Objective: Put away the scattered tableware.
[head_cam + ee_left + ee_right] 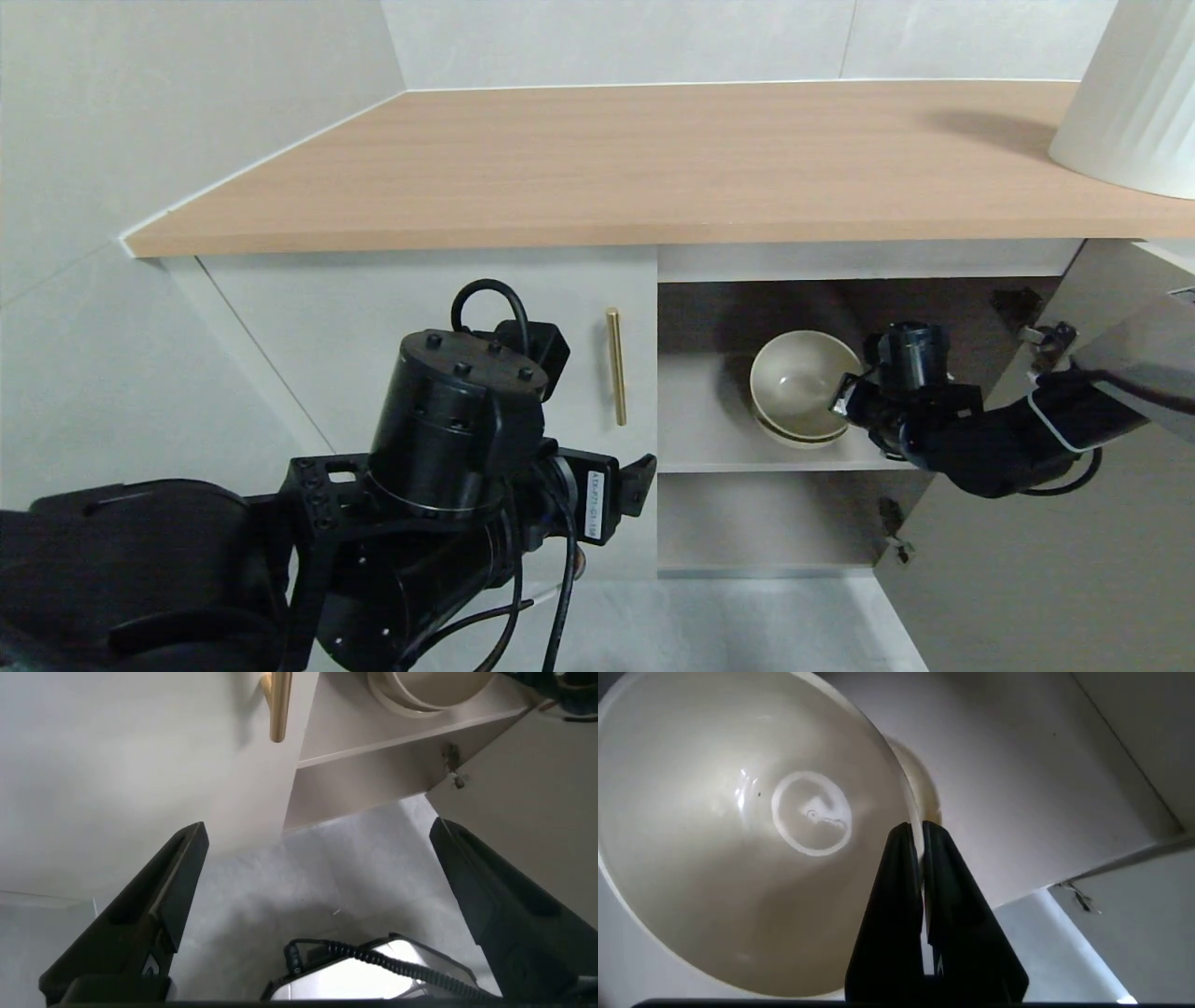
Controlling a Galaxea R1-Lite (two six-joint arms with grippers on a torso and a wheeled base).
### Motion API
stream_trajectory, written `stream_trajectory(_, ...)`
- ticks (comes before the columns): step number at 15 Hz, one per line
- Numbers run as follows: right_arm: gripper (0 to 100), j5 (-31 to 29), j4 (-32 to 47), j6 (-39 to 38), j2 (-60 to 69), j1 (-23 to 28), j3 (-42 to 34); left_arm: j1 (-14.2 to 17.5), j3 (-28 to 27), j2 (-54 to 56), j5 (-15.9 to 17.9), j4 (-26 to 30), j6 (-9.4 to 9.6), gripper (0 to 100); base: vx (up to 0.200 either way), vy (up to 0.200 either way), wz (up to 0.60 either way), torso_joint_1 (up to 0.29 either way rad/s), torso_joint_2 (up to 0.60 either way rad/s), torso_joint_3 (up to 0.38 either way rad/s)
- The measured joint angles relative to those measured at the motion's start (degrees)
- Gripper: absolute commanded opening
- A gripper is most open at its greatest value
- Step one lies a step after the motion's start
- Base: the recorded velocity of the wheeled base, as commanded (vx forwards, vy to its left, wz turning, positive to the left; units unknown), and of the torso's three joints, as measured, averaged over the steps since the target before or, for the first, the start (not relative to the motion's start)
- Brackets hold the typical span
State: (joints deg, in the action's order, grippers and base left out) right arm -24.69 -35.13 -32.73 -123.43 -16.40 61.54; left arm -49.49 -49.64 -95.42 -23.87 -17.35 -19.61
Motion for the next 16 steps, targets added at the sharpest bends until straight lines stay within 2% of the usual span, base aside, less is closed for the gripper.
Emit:
stream_trajectory(6, 0, 0.0, 0.0, -0.1, -1.9, 0.4, 0.9, 0.1, 0.0, -0.3, -0.1, 0.0, 0.02, 100, 0.000, 0.000, 0.00, 0.000, 0.00, 0.000)
stream_trajectory(7, 100, 0.0, 0.0, -0.1, -1.9, 0.4, 1.0, 0.2, 0.0, -0.3, -0.1, 0.0, 0.02, 100, 0.000, 0.000, 0.00, 0.000, 0.00, 0.000)
stream_trajectory(16, 100, 0.7, 0.5, -0.1, -0.4, -0.7, -0.7, 1.1, 0.0, -0.1, -0.1, 0.1, 0.05, 100, 0.000, 0.000, 0.00, 0.000, 0.00, 0.000)
